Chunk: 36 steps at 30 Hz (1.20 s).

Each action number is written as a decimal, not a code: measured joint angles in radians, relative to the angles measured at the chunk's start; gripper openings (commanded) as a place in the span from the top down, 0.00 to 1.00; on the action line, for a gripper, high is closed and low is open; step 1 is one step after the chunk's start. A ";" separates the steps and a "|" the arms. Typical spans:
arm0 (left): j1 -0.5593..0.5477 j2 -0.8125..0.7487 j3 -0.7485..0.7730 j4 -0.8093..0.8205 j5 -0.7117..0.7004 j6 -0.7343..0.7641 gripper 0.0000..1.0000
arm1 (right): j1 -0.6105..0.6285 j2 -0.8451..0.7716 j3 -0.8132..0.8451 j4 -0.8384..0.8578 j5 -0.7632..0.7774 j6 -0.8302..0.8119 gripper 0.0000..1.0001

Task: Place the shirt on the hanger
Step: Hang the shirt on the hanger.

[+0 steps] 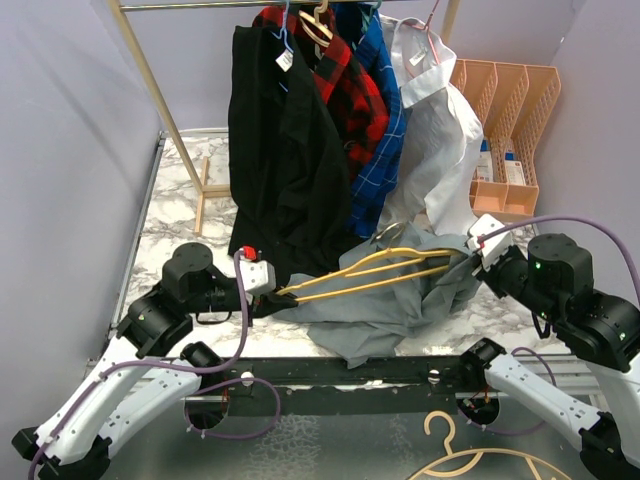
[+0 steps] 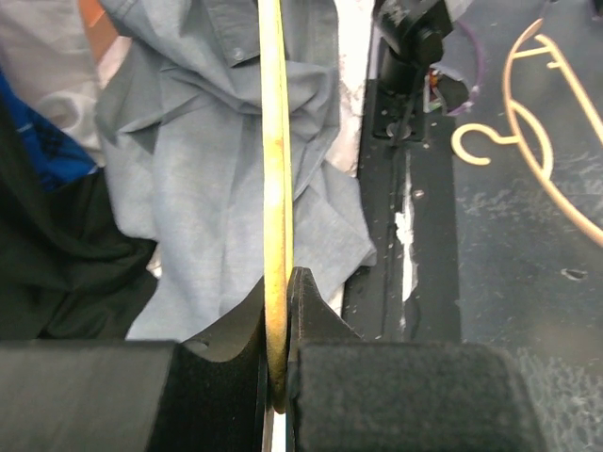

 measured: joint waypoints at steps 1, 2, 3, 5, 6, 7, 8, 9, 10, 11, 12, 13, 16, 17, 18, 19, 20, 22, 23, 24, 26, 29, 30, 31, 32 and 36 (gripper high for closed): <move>0.000 0.003 -0.014 0.020 0.017 -0.015 1.00 | 0.000 -0.002 0.000 -0.001 0.000 0.000 0.78; 0.000 0.008 -0.029 0.043 0.037 -0.034 1.00 | 0.000 -0.002 0.000 -0.002 -0.002 -0.001 0.78; 0.002 0.013 -0.037 0.060 0.051 -0.048 1.00 | 0.000 -0.003 0.000 -0.003 -0.003 -0.002 0.78; 0.003 0.024 -0.050 0.090 0.074 -0.068 1.00 | 0.000 -0.004 0.000 -0.005 -0.009 -0.003 0.76; 0.004 0.026 -0.056 0.106 0.085 -0.076 1.00 | 0.000 -0.005 0.000 -0.004 -0.013 -0.003 0.74; 0.003 0.026 -0.064 0.125 0.097 -0.087 1.00 | 0.000 -0.005 0.000 -0.004 -0.018 -0.005 0.73; 0.004 0.025 -0.075 0.148 0.104 -0.100 1.00 | 0.000 -0.005 -0.001 -0.004 -0.023 -0.006 0.73; 0.004 0.022 -0.091 0.176 0.113 -0.117 1.00 | 0.000 -0.005 -0.003 -0.004 -0.032 -0.010 0.73; 0.004 0.017 -0.108 0.202 0.118 -0.133 1.00 | 0.000 -0.004 -0.006 -0.004 -0.043 -0.012 0.73; 0.004 0.013 -0.123 0.226 0.123 -0.148 1.00 | 0.000 -0.003 -0.009 -0.004 -0.052 -0.014 0.73; 0.004 0.008 -0.142 0.254 0.128 -0.167 1.00 | 0.000 0.000 -0.014 -0.004 -0.064 -0.019 0.72; 0.004 0.004 -0.160 0.282 0.137 -0.187 1.00 | 0.000 0.002 -0.019 -0.003 -0.070 -0.023 0.72; 0.005 0.006 -0.194 0.343 0.180 -0.230 1.00 | 0.000 0.008 -0.039 0.006 -0.075 -0.046 0.72; 0.007 0.011 -0.202 0.362 0.204 -0.243 1.00 | 0.000 0.008 -0.046 0.011 -0.075 -0.057 0.72; 0.010 0.018 -0.208 0.377 0.229 -0.253 1.00 | 0.000 0.008 -0.049 0.014 -0.076 -0.066 0.72; 0.014 0.027 -0.212 0.389 0.254 -0.257 1.00 | 0.000 0.008 -0.050 0.017 -0.076 -0.076 0.72; 0.018 0.035 -0.212 0.393 0.280 -0.253 1.00 | 0.000 0.008 -0.050 0.023 -0.076 -0.085 0.72; 0.032 0.049 -0.210 0.386 0.309 -0.225 1.00 | 0.000 0.008 -0.047 0.034 -0.086 -0.106 0.71; 0.044 0.056 -0.205 0.369 0.325 -0.200 1.00 | 0.000 0.010 -0.044 0.036 -0.093 -0.111 0.71; 0.055 0.062 -0.198 0.352 0.338 -0.179 1.00 | 0.000 0.012 -0.039 0.037 -0.101 -0.117 0.71; 0.090 0.078 -0.167 0.290 0.373 -0.108 1.00 | 0.000 0.021 -0.014 0.038 -0.116 -0.131 0.70; 0.147 0.109 -0.102 0.180 0.413 0.009 1.00 | 0.000 0.027 0.021 0.039 -0.122 -0.145 0.68; 0.165 0.122 -0.080 0.141 0.427 0.053 1.00 | 0.000 0.027 0.031 0.038 -0.122 -0.150 0.67; 0.180 0.134 -0.061 0.107 0.441 0.091 1.00 | 0.000 0.025 0.043 0.038 -0.122 -0.154 0.66; 0.195 0.148 -0.044 0.072 0.457 0.131 1.00 | 0.000 0.024 0.051 0.037 -0.122 -0.157 0.65; 0.237 0.210 0.008 -0.046 0.518 0.257 1.00 | 0.000 0.009 0.060 0.033 -0.124 -0.161 0.61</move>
